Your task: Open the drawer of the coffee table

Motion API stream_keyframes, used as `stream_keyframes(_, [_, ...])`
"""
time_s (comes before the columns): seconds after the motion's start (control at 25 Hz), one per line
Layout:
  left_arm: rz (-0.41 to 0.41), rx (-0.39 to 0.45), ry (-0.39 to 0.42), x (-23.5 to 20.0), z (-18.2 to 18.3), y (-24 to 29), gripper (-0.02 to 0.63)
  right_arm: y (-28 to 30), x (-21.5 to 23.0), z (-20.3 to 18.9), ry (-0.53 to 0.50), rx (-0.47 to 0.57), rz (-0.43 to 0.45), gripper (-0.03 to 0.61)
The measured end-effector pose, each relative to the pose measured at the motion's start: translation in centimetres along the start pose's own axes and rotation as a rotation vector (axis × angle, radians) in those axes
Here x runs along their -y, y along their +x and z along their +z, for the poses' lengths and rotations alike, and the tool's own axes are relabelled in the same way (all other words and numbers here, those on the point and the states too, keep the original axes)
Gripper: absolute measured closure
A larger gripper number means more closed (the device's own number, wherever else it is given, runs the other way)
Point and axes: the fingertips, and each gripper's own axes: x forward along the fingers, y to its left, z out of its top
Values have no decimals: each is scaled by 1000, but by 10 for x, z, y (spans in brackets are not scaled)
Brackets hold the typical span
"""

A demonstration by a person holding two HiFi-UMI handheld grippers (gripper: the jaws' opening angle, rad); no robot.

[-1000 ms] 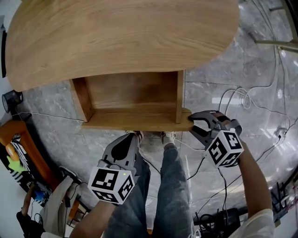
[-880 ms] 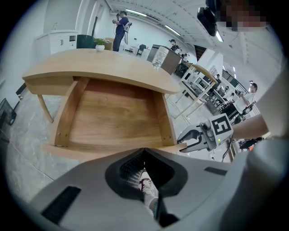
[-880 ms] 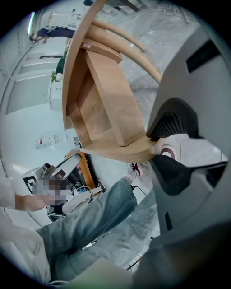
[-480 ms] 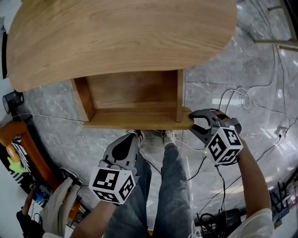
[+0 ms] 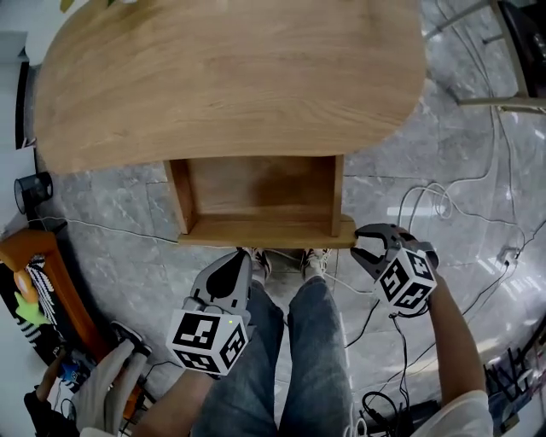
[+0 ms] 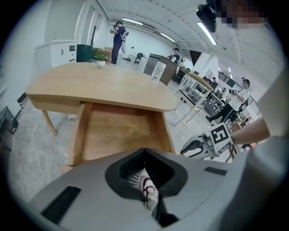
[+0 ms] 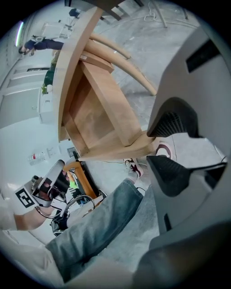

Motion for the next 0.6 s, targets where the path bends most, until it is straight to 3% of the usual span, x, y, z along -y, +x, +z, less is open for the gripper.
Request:
stream_keyframes(0.12, [8, 24, 10, -7, 18, -14, 621, -18, -7, 12, 69, 19, -21, 446])
stream_keyframes(0.24, [21, 88, 30, -18, 51, -30, 623, -47, 3, 38, 196, 94, -123, 448])
stream_keyframes(0.48, [52, 274, 30, -47, 161, -114, 621, -166, 24, 153, 649, 505, -480, 457])
stream_keyframes(0.6, [53, 377, 79, -52, 218, -164, 621, -222, 20, 203, 738, 638, -613, 457])
